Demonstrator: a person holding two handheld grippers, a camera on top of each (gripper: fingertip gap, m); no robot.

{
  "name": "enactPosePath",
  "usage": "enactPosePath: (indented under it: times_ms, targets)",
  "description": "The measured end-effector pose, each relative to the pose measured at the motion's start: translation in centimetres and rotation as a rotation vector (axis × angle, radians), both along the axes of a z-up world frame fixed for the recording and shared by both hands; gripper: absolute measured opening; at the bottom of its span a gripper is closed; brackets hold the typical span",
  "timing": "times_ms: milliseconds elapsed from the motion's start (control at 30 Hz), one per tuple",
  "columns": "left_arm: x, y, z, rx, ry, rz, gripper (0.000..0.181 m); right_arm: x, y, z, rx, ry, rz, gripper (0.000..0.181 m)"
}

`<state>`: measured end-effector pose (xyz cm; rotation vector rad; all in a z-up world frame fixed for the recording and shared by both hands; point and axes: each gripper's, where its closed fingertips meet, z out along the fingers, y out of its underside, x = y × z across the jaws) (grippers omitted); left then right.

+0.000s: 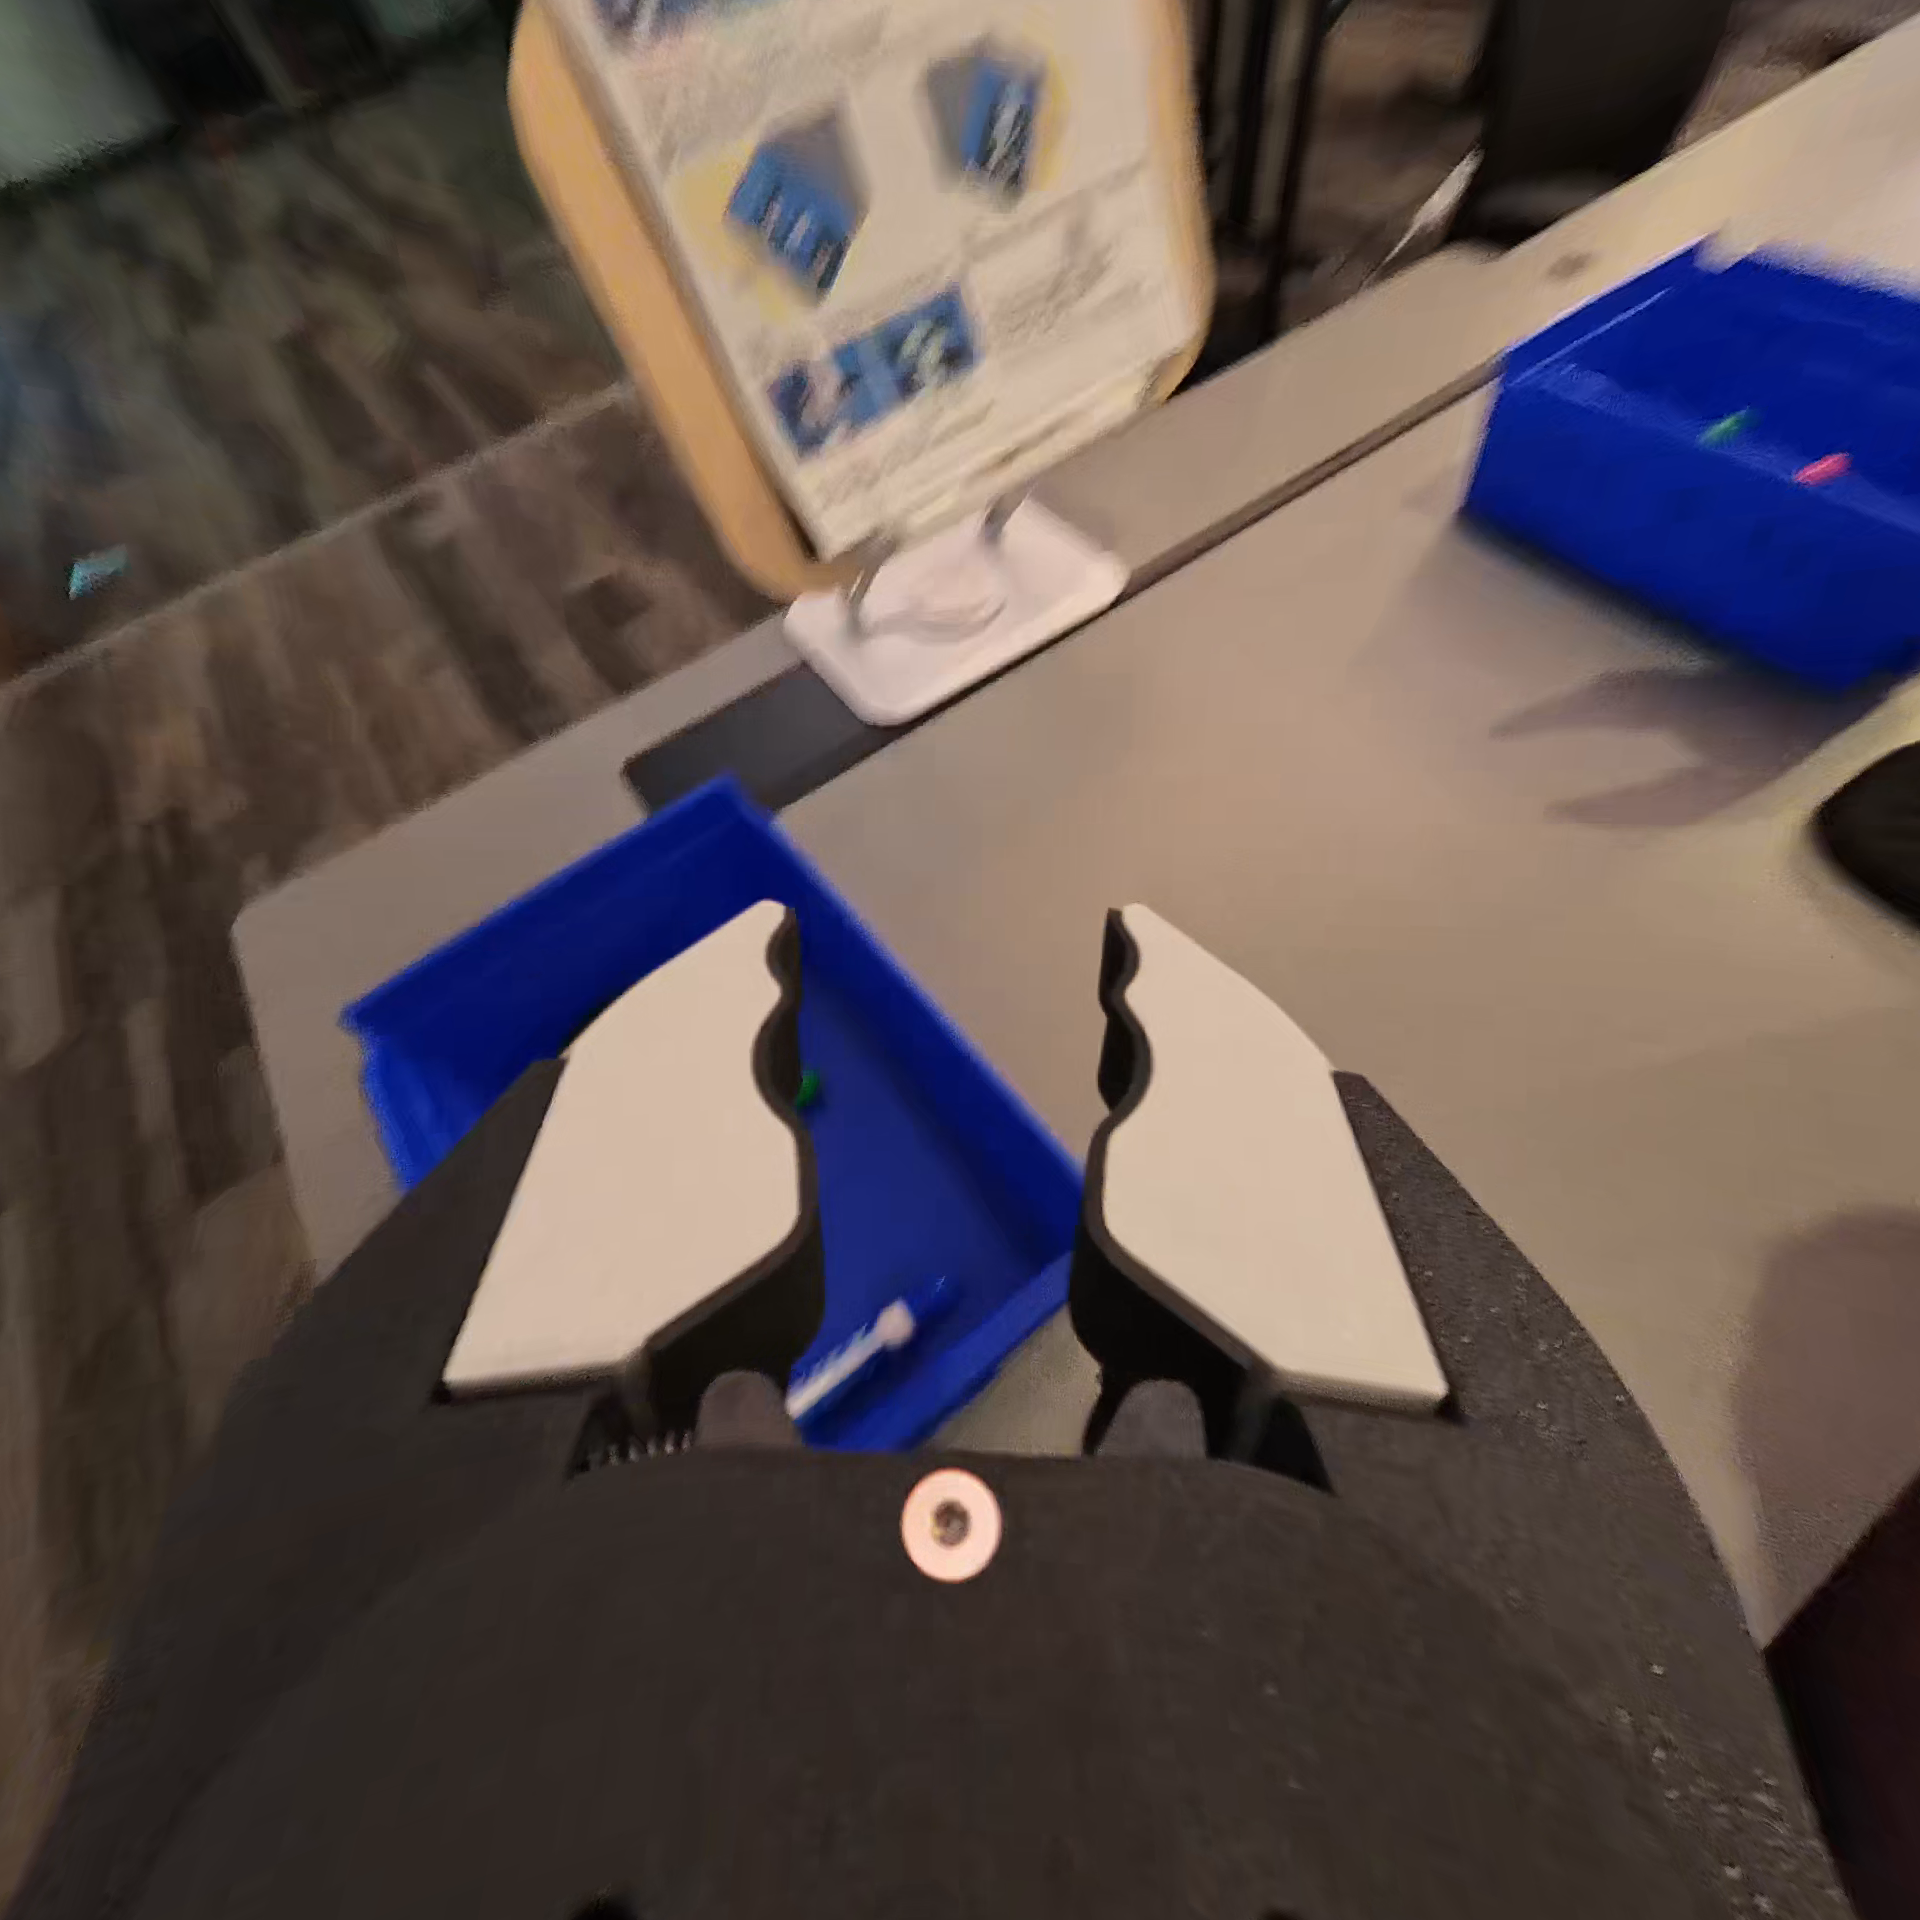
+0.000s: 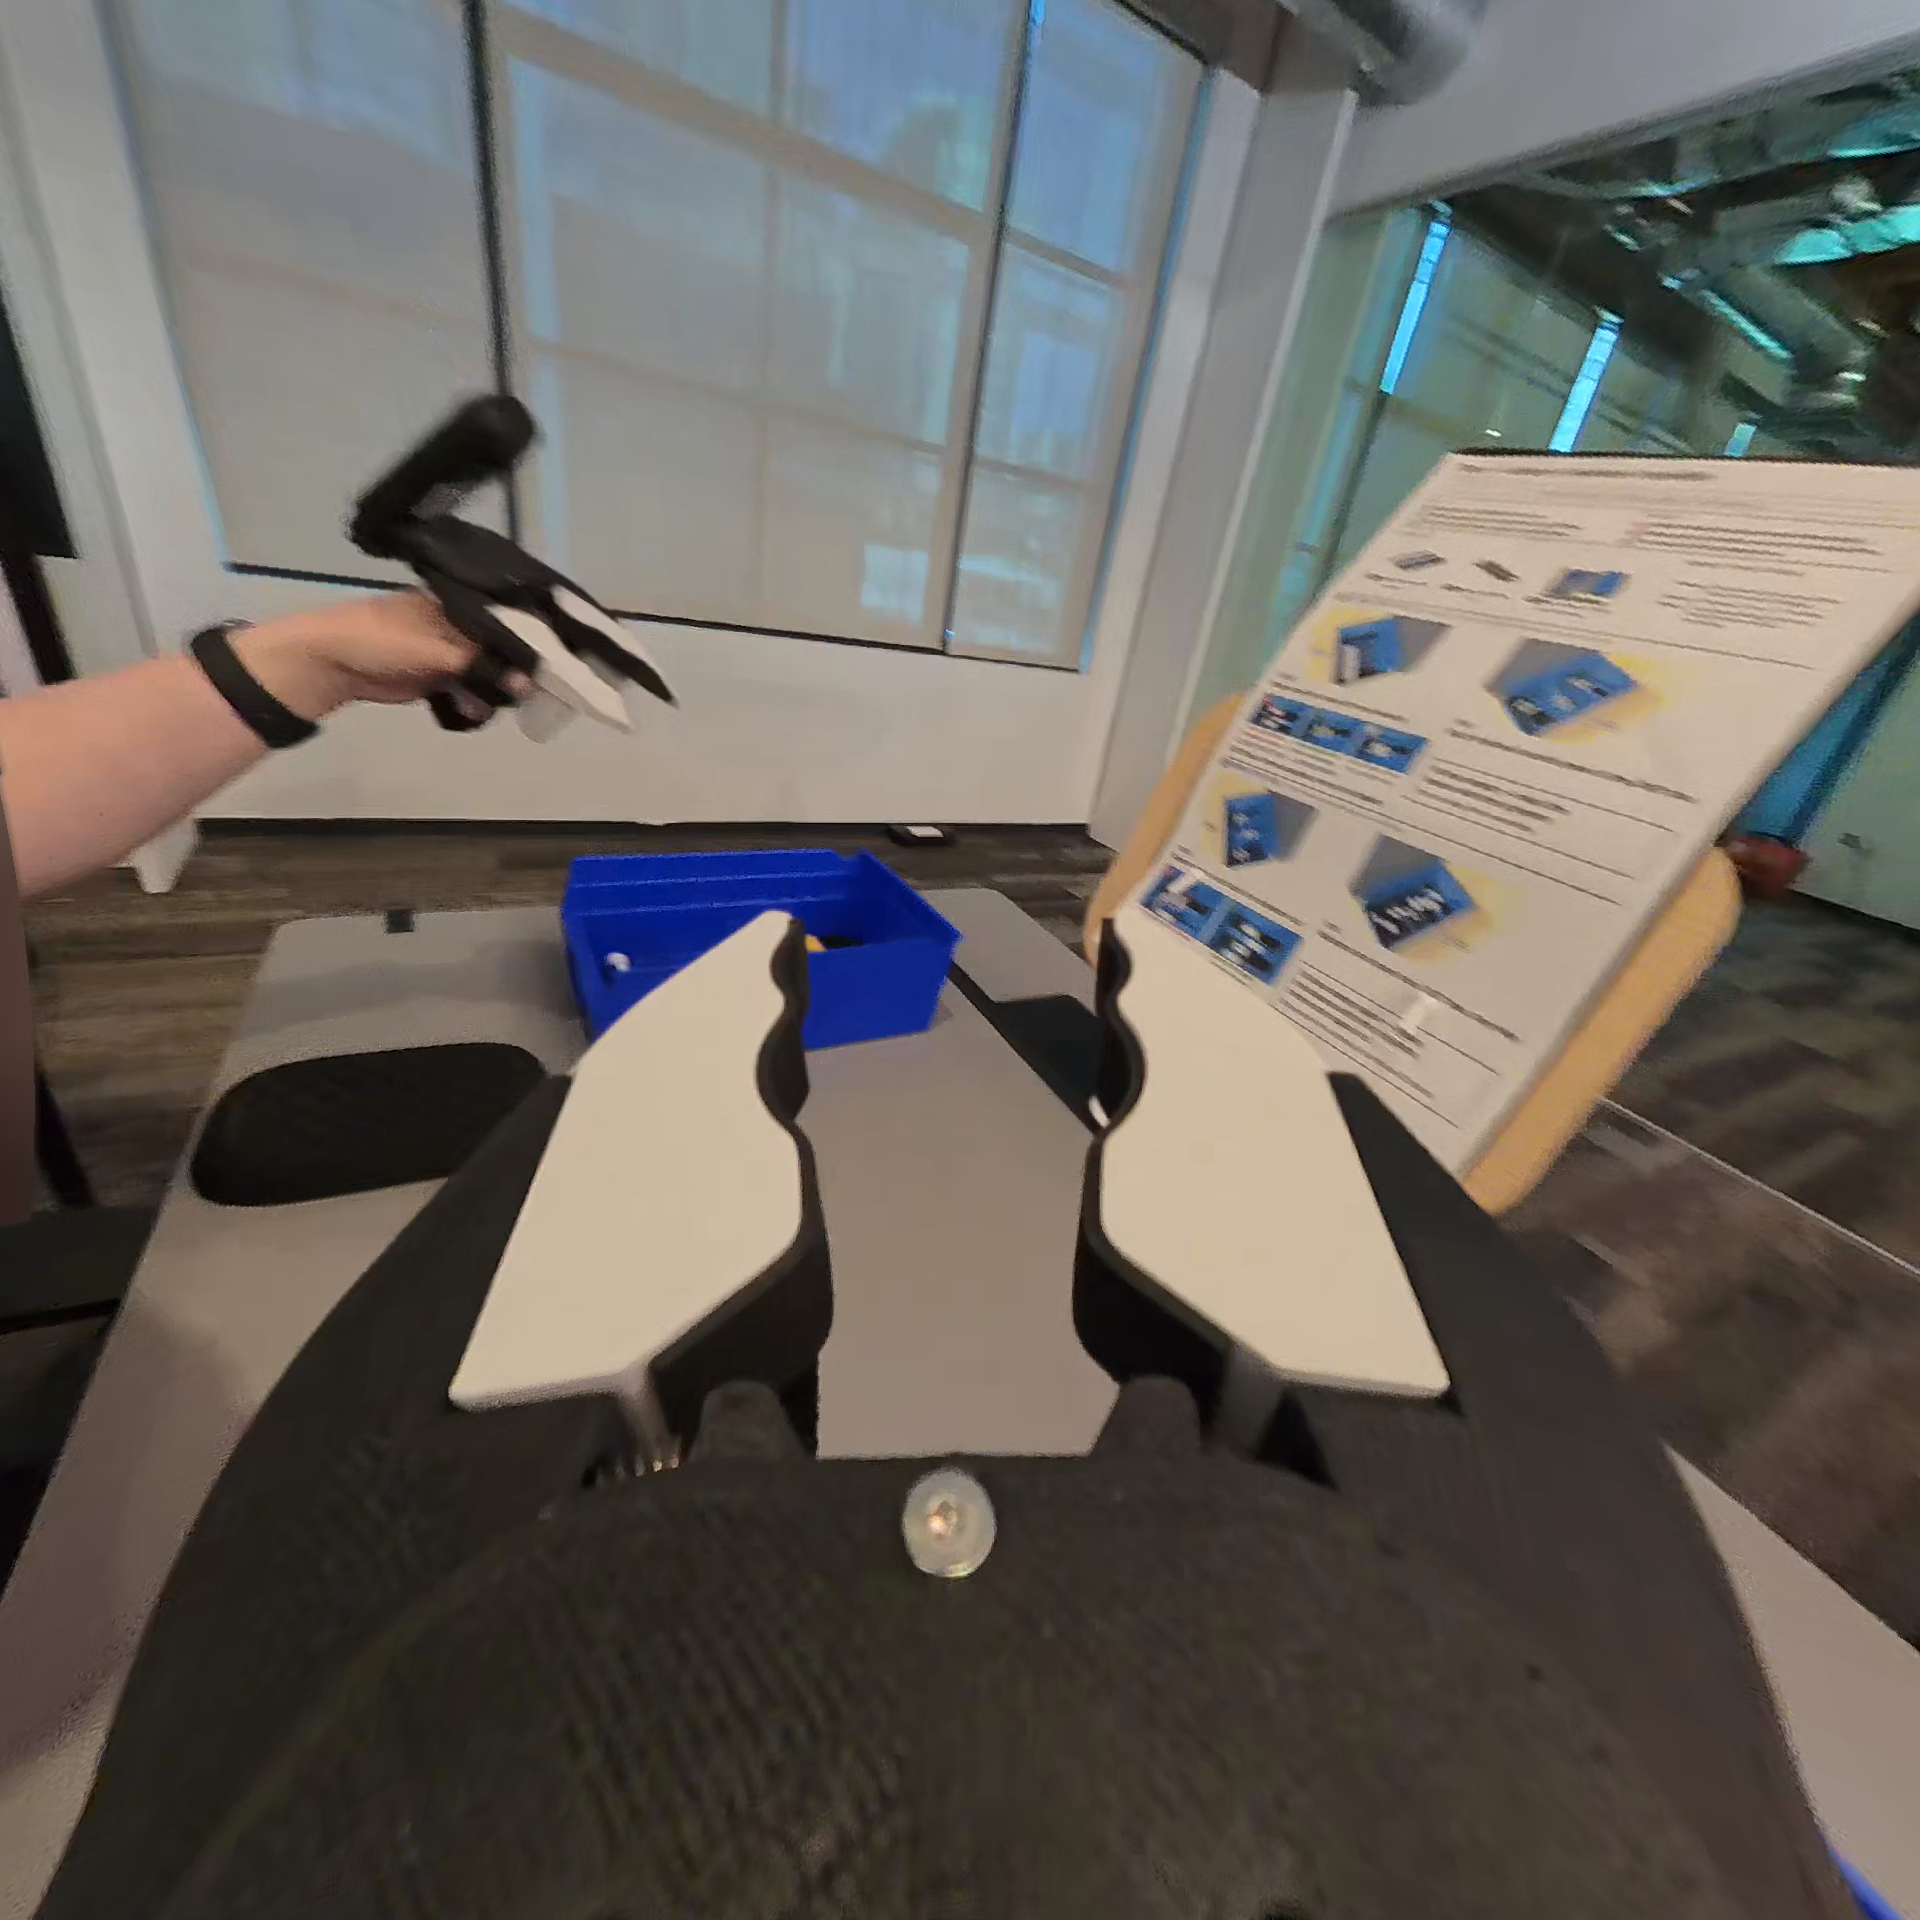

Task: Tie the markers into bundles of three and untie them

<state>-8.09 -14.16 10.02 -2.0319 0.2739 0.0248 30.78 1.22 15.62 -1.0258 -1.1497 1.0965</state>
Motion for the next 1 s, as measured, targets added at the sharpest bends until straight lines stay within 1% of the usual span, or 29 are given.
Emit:
enactPosePath:
  times_ms: [33,67,133,233,367,467,500,567,700,733,833,867,933,1000]
  targets:
    - [-1.7,0.0,-1.8,-0.072,0.005,0.048,0.057,-1.0,-0.5,0.2,0.005,0.003,0.035,0.054]
    - [-2.9,-0.1,-3.7,-0.155,0.011,0.064,0.056,-2.0,-0.8,0.3,0.013,0.001,0.057,0.054]
    - [-4.7,-0.3,-7.1,-0.3,0.037,0.056,0.055,-3.9,-1.0,0.2,0.031,-0.007,0.076,0.054]
    - [-6.2,-0.3,-10.8,-0.447,0.134,-0.036,0.05,-6.1,-1.3,-0.6,0.044,-0.034,0.11,0.054]
    - [-6.7,-1.8,-15.8,-0.704,0.208,-0.246,0.048,-8.4,-1.1,-2.2,0.023,-0.1,0.134,0.054]
    - [-7.9,-3.3,-19.1,-0.881,0.359,-0.362,0.054,-9.5,-1.2,-2.8,0.004,-0.089,0.155,0.054]
    - [-8.4,-3.5,-19.9,-0.915,0.414,-0.395,0.055,-9.8,-1.4,-2.9,-0.009,-0.081,0.173,0.053]
    - [-8.7,-3.9,-21.3,-0.976,0.464,-0.456,0.059,-10.2,-1.6,-3.7,-0.034,-0.096,0.207,0.053]
    - [-9.7,-4.2,-23.4,-1.037,0.562,-0.543,0.06,-10.4,-0.3,-4.9,-0.058,-0.126,0.178,0.054]
    - [-9.9,-4.1,-23.9,-1.04,0.576,-0.551,0.058,-10.4,0.0,-5.0,-0.068,-0.125,0.174,0.054]
    - [-10.3,-3.5,-25.0,-1.028,0.62,-0.577,0.061,-10.2,0.8,-5.2,-0.096,-0.108,0.165,0.054]
    - [-10.4,-3.3,-25.4,-1.024,0.632,-0.575,0.067,-10.1,1.1,-5.2,-0.105,-0.099,0.166,0.054]
    - [-10.6,-2.9,-26.2,-1.008,0.654,-0.579,0.071,-9.9,1.5,-5.1,-0.128,-0.079,0.171,0.053]
    - [-11.3,-2.1,-26.7,-0.973,0.701,-0.554,0.075,-9.6,2.0,-5.0,-0.145,-0.064,0.168,0.052]
